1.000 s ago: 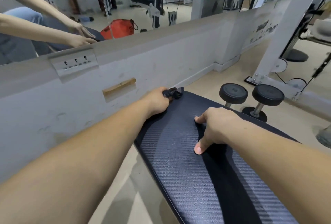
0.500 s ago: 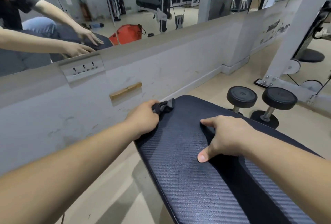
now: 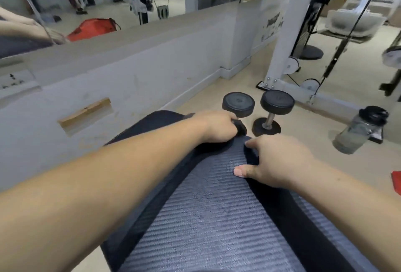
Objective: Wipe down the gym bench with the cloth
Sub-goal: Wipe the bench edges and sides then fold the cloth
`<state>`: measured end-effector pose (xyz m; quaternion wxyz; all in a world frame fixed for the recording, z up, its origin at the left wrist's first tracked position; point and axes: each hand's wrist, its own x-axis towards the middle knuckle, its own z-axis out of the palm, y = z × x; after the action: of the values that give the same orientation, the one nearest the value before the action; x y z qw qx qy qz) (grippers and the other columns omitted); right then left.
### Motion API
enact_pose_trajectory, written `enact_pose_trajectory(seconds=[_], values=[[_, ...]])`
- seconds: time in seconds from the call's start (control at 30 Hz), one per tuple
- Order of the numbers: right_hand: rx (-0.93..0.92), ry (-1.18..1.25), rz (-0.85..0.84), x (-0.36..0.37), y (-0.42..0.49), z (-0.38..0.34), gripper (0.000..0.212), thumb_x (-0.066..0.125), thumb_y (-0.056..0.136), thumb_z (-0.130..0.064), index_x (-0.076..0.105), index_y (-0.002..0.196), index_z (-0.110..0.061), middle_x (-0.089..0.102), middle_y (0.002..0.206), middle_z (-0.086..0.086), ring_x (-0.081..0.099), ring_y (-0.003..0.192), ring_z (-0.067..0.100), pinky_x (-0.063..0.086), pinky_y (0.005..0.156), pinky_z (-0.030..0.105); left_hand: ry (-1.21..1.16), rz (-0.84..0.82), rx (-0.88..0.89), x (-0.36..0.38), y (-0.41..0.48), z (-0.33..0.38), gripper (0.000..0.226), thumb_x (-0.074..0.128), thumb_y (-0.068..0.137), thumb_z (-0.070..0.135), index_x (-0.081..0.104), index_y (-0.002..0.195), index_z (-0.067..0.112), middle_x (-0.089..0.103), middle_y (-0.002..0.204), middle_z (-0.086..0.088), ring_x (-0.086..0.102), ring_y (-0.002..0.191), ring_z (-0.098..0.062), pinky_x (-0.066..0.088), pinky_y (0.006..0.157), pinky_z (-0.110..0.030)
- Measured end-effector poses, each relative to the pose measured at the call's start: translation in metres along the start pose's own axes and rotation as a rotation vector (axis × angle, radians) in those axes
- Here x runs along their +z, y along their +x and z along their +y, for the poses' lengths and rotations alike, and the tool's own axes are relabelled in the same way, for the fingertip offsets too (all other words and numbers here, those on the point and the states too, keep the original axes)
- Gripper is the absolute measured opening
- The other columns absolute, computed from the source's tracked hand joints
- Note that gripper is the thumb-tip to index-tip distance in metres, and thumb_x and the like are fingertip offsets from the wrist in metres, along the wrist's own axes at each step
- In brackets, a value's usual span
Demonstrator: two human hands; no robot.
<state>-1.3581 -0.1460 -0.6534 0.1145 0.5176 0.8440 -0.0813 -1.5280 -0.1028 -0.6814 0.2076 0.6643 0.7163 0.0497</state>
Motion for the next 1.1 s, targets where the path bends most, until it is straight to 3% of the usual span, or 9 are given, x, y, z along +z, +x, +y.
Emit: enact_pose_trajectory(seconds=[0.2,0.37,0.47,0.6,0.7,0.77,0.83,1.0,1.1], values=[[0.044,0.051,-0.002,-0.004,-0.001,0.001,0.09,0.067,0.065,-0.086,0.053,0.143,-0.043,0.067,0.133,-0.007,0.061,0.126,0.025,0.054,0.096,0.037,-0.126,-0.046,0.145,-0.006,-0.009,-0.024,0.041,0.051,0.095,0.019,0.062,0.13,0.039,0.065,0.135,0.004,0.057,0.123,-0.02,0.043,0.109,-0.036],[0.053,0.055,-0.031,-0.002,0.002,0.001,0.091,0.068,0.068,-0.084,0.049,0.147,-0.043,0.064,0.138,-0.006,0.058,0.13,0.025,0.053,0.1,0.04,-0.028,0.062,-0.191,-0.042,-0.004,-0.107,0.034,0.05,0.098,0.023,0.061,0.13,0.029,0.063,0.14,-0.006,0.056,0.126,-0.029,0.039,0.102,-0.031],[0.051,0.041,-0.022,0.0,0.002,0.002,0.088,0.067,0.071,-0.082,0.049,0.147,-0.042,0.064,0.138,-0.005,0.057,0.131,0.025,0.053,0.101,0.041,-0.023,0.082,-0.308,-0.046,-0.004,-0.116,0.039,0.047,0.098,0.026,0.061,0.135,0.025,0.059,0.146,-0.009,0.052,0.133,-0.031,0.038,0.107,-0.031],[0.059,0.025,-0.005,0.002,0.002,0.0,0.081,0.066,0.073,-0.081,0.053,0.143,-0.04,0.064,0.138,-0.005,0.057,0.131,0.025,0.053,0.1,0.041,0.025,0.041,-0.131,-0.022,-0.003,-0.046,0.041,0.046,0.092,0.032,0.066,0.127,0.031,0.063,0.142,-0.002,0.057,0.129,-0.028,0.045,0.108,-0.036],[0.094,0.015,0.014,0.006,0.002,0.002,0.079,0.066,0.071,-0.082,0.064,0.131,-0.03,0.069,0.126,0.002,0.064,0.12,0.029,0.052,0.085,0.035,-0.073,-0.072,0.109,0.008,-0.007,0.035,0.025,0.055,0.089,0.031,0.07,0.11,0.027,0.07,0.127,-0.002,0.062,0.117,-0.028,0.05,0.099,-0.038],[0.114,0.018,0.022,0.01,-0.001,0.003,0.075,0.063,0.071,-0.085,0.066,0.121,-0.03,0.07,0.12,0.002,0.066,0.115,0.029,0.047,0.077,0.034,-0.167,-0.094,0.17,0.015,-0.005,0.05,0.011,0.055,0.085,0.028,0.065,0.091,0.028,0.071,0.112,-0.003,0.064,0.107,-0.029,0.051,0.093,-0.039],[0.103,0.031,0.022,0.012,-0.005,0.005,0.068,0.058,0.071,-0.088,0.066,0.115,-0.036,0.07,0.118,-0.004,0.065,0.116,0.026,0.045,0.076,0.034,-0.216,-0.1,0.206,0.012,-0.002,0.034,0.018,0.053,0.088,0.026,0.066,0.099,0.03,0.071,0.115,-0.002,0.063,0.109,-0.025,0.049,0.099,-0.039],[0.137,0.271,0.006,0.003,-0.016,0.015,0.077,0.07,0.069,-0.082,0.06,0.134,-0.043,0.066,0.132,-0.014,0.061,0.128,0.019,0.051,0.099,0.036,-0.136,-0.024,0.092,-0.003,-0.005,-0.04,0.039,0.049,0.094,0.021,0.062,0.126,0.039,0.067,0.125,0.007,0.059,0.119,-0.02,0.043,0.105,-0.033],[0.095,0.742,0.053,0.003,-0.034,0.04,0.062,0.079,0.082,-0.054,0.063,0.137,-0.028,0.066,0.138,-0.01,0.061,0.127,0.012,0.046,0.113,0.036,-0.025,0.074,-0.075,-0.015,-0.01,-0.077,0.046,0.046,0.09,0.031,0.054,0.132,0.048,0.064,0.139,0.001,0.056,0.128,-0.029,0.044,0.108,-0.039]])
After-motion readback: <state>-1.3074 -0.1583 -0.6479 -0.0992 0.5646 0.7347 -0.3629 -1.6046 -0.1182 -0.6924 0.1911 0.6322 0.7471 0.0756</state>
